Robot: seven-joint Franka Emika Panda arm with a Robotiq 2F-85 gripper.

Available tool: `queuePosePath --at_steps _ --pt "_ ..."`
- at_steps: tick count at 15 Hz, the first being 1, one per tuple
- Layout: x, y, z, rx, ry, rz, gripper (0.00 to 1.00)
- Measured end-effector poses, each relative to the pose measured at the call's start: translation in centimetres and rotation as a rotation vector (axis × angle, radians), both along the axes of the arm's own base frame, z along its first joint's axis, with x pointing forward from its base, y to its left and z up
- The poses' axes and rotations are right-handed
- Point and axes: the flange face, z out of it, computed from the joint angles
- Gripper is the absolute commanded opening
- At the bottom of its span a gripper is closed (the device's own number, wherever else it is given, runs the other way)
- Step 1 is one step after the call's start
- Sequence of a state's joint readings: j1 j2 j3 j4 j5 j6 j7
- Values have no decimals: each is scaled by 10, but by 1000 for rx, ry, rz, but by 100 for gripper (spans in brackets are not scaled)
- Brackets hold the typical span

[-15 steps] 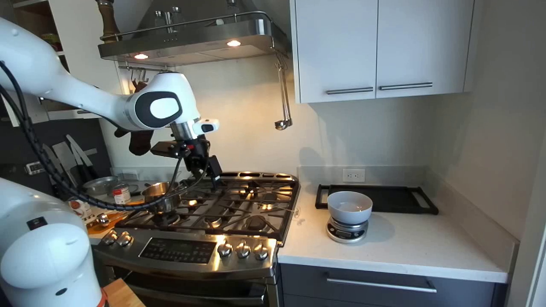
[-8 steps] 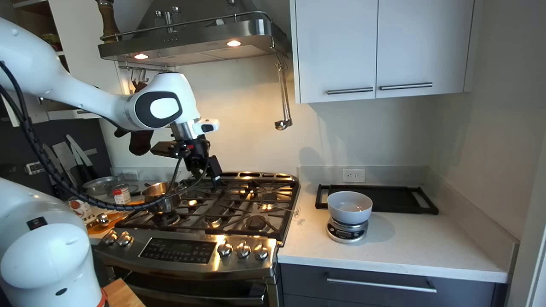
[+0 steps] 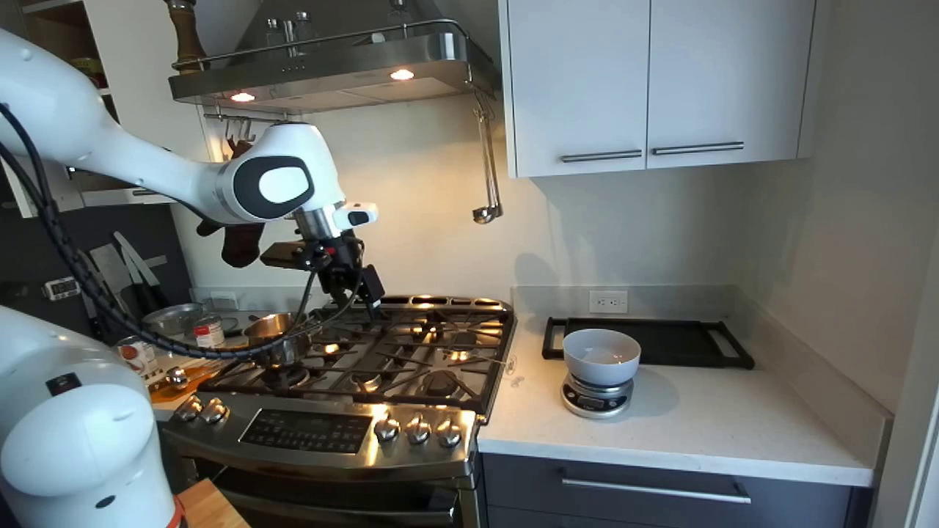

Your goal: Hang the masher on the hook above the stove.

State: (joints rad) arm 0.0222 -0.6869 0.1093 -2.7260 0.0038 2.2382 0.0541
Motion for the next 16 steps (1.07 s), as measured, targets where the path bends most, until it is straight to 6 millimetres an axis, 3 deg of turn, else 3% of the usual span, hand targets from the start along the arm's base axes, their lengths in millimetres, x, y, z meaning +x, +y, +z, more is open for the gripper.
queuePosePath --at_steps 8,16 --pt "38 -37 6 -61 -121 290 100" --pt "95 -75 -17 -97 -242 617 100"
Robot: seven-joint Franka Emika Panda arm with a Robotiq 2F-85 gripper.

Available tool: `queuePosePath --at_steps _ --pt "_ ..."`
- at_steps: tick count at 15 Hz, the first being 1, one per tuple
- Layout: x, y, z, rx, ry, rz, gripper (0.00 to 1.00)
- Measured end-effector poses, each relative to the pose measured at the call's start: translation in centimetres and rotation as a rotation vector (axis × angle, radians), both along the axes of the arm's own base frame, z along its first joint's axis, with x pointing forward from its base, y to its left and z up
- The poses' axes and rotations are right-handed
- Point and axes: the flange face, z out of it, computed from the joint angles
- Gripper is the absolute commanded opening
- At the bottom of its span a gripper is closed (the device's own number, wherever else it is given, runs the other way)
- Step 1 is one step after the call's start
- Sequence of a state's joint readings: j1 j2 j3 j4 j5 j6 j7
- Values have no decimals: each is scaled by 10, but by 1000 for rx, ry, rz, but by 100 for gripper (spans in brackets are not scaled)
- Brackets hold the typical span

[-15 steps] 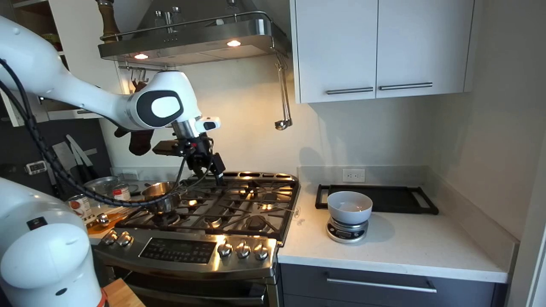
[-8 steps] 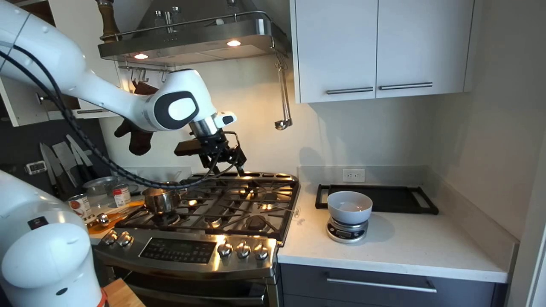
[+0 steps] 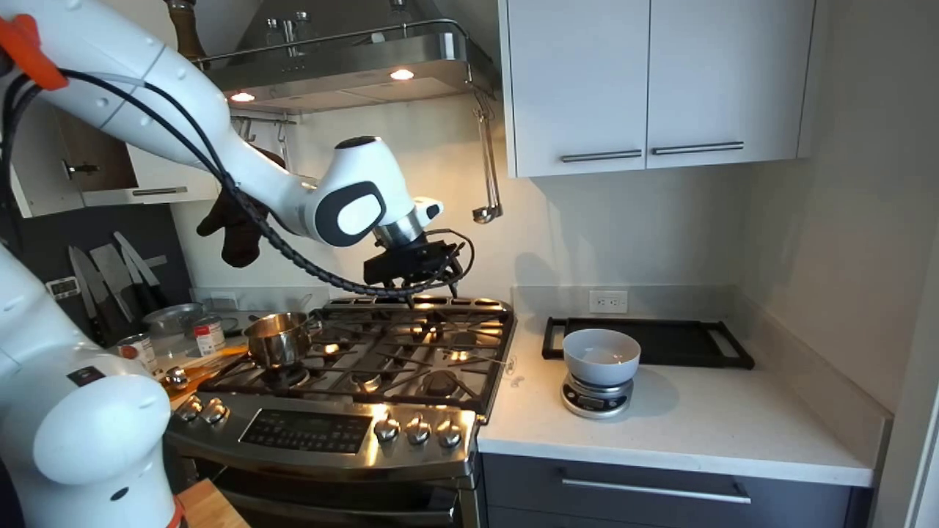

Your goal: Hang the masher on the hook above the stove.

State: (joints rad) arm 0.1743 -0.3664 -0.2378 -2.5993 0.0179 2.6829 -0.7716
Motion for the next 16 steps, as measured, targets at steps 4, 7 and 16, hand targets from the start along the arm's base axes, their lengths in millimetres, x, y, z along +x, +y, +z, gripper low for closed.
queuePosePath --at_steps 4,7,16 --pt "28 1 -14 -29 30 209 100" --pt "57 -2 -22 -110 57 324 100" --pt "92 -7 -31 -184 56 394 100"
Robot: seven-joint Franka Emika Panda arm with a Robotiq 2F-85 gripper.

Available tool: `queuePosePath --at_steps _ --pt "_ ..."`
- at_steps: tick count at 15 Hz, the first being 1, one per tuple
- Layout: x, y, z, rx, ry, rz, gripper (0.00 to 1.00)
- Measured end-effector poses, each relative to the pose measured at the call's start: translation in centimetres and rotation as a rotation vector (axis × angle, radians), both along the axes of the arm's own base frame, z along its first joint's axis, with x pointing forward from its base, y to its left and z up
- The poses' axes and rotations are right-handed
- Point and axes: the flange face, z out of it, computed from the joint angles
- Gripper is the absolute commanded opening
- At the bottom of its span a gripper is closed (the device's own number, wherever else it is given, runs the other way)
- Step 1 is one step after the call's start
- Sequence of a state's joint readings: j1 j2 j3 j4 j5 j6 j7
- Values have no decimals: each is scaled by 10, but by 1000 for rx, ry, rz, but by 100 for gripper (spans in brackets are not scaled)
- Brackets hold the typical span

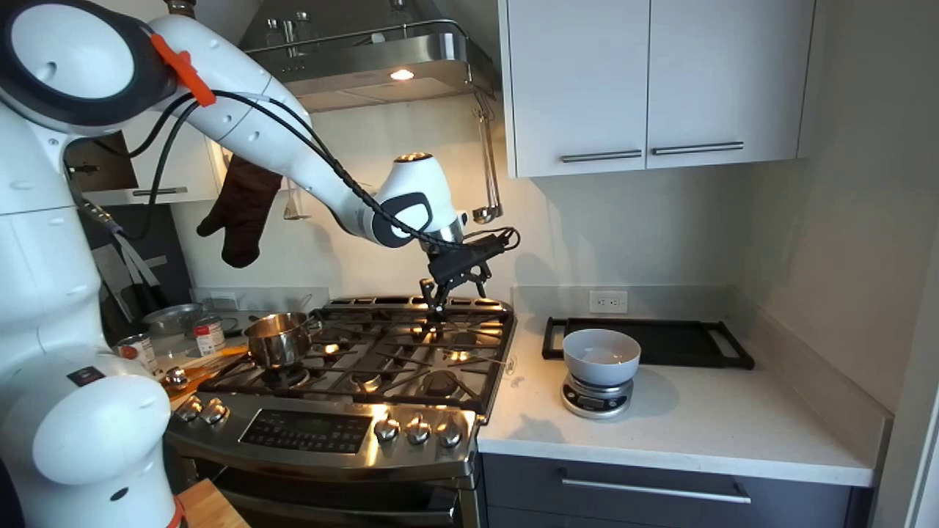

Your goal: Hang the masher on the hook above the stove.

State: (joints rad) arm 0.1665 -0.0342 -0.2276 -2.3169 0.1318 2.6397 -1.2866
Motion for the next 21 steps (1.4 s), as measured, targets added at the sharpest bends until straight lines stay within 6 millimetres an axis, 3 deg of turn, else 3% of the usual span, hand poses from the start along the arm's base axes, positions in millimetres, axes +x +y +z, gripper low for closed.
queuePosePath --at_steps 6,18,21 --pt "10 6 -8 -12 10 22 100" --pt "99 19 -89 -118 70 230 100" --pt "112 20 -108 -127 81 271 81"
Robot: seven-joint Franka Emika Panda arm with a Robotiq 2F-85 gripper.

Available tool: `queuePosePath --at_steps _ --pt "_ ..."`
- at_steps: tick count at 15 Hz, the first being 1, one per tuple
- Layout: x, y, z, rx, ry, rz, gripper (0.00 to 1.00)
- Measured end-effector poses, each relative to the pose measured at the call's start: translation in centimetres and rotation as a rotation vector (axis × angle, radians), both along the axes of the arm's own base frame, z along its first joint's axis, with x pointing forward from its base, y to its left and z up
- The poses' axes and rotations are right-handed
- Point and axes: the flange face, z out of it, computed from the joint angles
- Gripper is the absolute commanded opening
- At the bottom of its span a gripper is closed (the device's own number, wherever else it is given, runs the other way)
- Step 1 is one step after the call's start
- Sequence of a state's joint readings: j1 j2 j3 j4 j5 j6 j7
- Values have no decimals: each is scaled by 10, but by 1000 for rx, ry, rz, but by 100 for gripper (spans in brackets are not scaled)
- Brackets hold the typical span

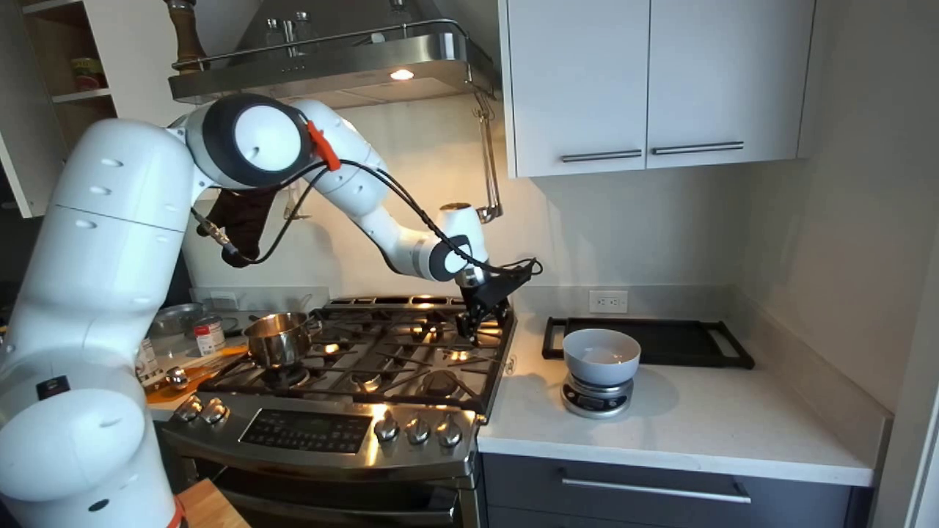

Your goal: Hang the masher on the hook above the stove.

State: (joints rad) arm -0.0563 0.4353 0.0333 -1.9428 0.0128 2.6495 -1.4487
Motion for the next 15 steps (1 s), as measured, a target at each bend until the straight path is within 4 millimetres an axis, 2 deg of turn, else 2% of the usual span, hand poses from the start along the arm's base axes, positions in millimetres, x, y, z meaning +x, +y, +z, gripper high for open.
queuePosePath --at_steps 1,2,3,4,5,6,8,15 --pt "4 0 -5 -1 3 10 78" --pt "8 0 -9 -2 3 21 67" --pt "11 0 -13 -3 3 32 61" --pt "15 0 -16 -6 4 40 61" --pt "18 -1 -18 -9 3 46 42" --pt "20 -1 -21 -11 2 53 44" --pt "24 -2 -25 -15 3 66 36" --pt "31 -3 -45 -15 22 105 43"
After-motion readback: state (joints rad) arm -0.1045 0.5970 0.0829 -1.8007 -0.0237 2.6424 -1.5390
